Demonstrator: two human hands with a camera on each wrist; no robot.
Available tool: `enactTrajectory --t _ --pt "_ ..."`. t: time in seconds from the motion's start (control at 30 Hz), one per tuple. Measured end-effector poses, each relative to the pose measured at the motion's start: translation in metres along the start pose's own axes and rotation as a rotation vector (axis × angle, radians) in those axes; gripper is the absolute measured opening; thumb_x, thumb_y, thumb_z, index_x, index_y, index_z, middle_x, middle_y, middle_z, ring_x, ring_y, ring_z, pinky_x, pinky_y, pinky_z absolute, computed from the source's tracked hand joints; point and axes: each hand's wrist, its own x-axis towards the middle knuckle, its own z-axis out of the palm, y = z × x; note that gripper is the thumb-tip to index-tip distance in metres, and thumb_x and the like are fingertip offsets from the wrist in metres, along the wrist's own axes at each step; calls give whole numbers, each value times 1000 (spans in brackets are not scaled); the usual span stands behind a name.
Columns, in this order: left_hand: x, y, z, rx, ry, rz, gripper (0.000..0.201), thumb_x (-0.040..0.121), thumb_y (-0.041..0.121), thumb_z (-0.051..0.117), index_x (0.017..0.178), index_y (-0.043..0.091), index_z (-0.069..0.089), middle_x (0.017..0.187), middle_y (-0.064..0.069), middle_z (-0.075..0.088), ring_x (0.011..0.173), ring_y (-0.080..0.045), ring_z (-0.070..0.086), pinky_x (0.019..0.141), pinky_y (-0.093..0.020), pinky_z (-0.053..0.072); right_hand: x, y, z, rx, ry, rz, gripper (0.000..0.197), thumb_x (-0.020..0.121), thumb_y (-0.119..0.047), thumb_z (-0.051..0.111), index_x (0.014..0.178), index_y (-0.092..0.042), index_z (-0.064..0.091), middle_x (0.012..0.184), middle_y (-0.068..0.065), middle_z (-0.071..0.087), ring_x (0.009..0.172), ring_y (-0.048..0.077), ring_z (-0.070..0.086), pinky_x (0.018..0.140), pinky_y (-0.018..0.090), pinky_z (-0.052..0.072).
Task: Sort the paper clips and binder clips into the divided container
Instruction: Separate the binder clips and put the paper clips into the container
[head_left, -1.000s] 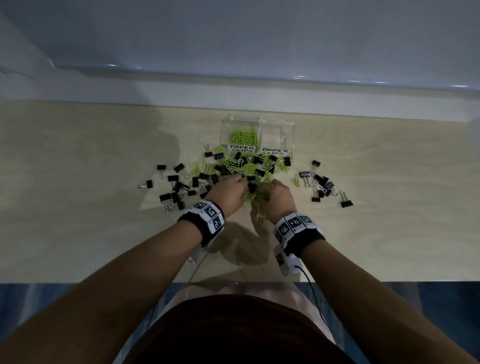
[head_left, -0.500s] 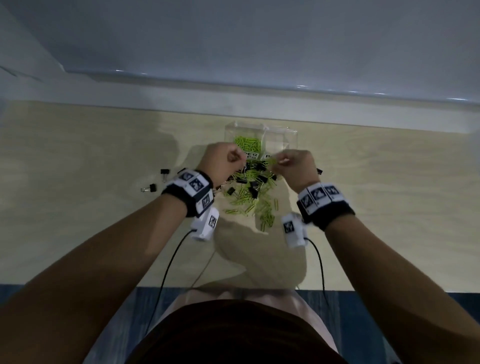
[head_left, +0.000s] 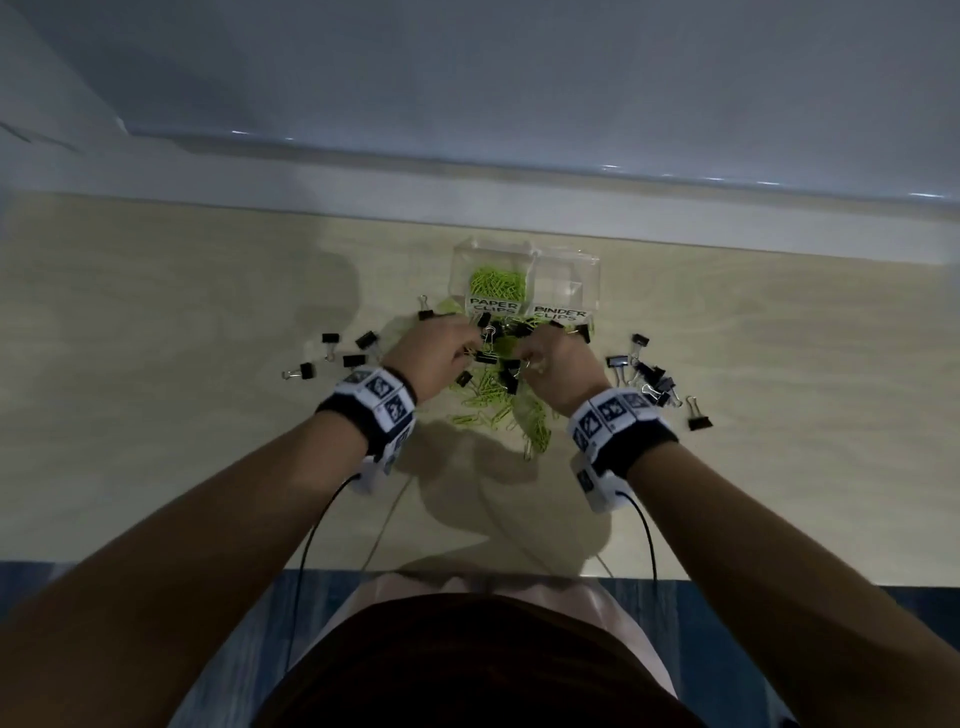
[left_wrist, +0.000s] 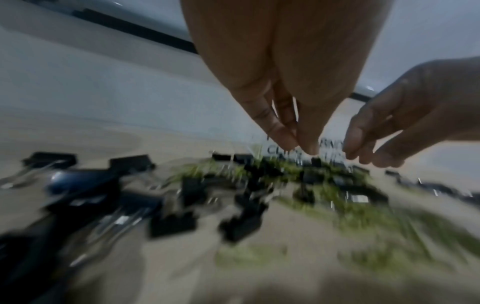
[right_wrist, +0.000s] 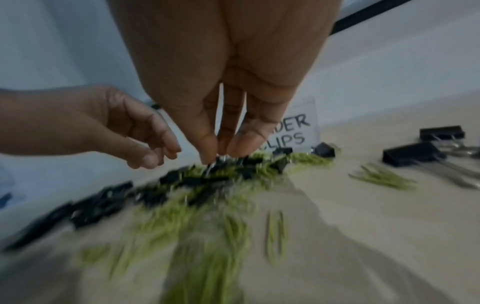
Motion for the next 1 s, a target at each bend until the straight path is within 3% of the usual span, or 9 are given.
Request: enactTrajectory --t 0.1,0.17,0.43,0.57,0.67,0.77,0.83,0.9,1.0 --pt "-13 -12 16 100 -162 47 34 89 7 55 122 12 59 119 -5 58 107 -22 54 91 -32 43 -7 3 21 -90 -156 -41 39 76 -1 61 112 -17 65 123 4 55 115 24 50 93 38 48" --pt "-13 -12 19 166 -194 67 38 90 6 51 127 13 55 124 -4 55 113 -24 49 92 -34 41 -5 2 29 -137 -183 -46 43 76 -1 61 115 -17 62 122 3 52 116 28 45 90 40 49" --pt "-15 -14 26 207 -180 119 27 91 7 48 115 8 60 114 -7 58 107 -25 46 89 -35 39 -8 2 26 -124 -93 -89 17 78 1 60 89 -8 68 104 7 57 88 29 59 72 35 50" --pt "-22 -14 35 87 -84 79 25 88 14 53 112 7 61 110 -9 57 103 -25 49 87 -39 44 -20 8 21 32 29 -52 12 74 2 66 76 -10 67 85 1 59 74 19 58 70 36 54" --pt "-23 -5 42 83 -59 21 28 88 24 56 113 10 59 113 -5 56 104 -23 50 86 -38 47 -35 19 11 228 206 111 15 77 1 69 78 -14 65 81 -3 63 72 9 62 66 16 52" --pt "-22 2 49 72 -13 -32 22 88 21 57 108 12 59 112 -5 56 104 -23 50 83 -36 47 -51 43 -3 419 354 363 18 76 -4 73 77 -20 64 75 -5 68 67 -4 63 61 10 50" --pt "-23 4 52 7 30 -43 18 85 17 58 103 14 60 108 -4 58 100 -22 53 83 -38 48 -61 59 -13 473 442 455 20 75 -4 73 73 -22 64 72 -4 69 63 1 65 60 18 54" --pt "-27 4 51 -60 64 -50 17 84 18 59 100 15 59 105 -2 58 96 -19 56 81 -37 50 -70 69 -23 531 498 520 13 76 -2 71 77 -14 66 70 2 68 57 6 66 58 29 59" --pt "-38 -3 38 -146 172 -88 16 85 22 59 100 17 57 101 3 56 89 -12 55 77 -28 50 -74 80 -28 437 463 569 11 79 -2 68 90 -4 67 76 9 68 59 0 64 68 29 58"
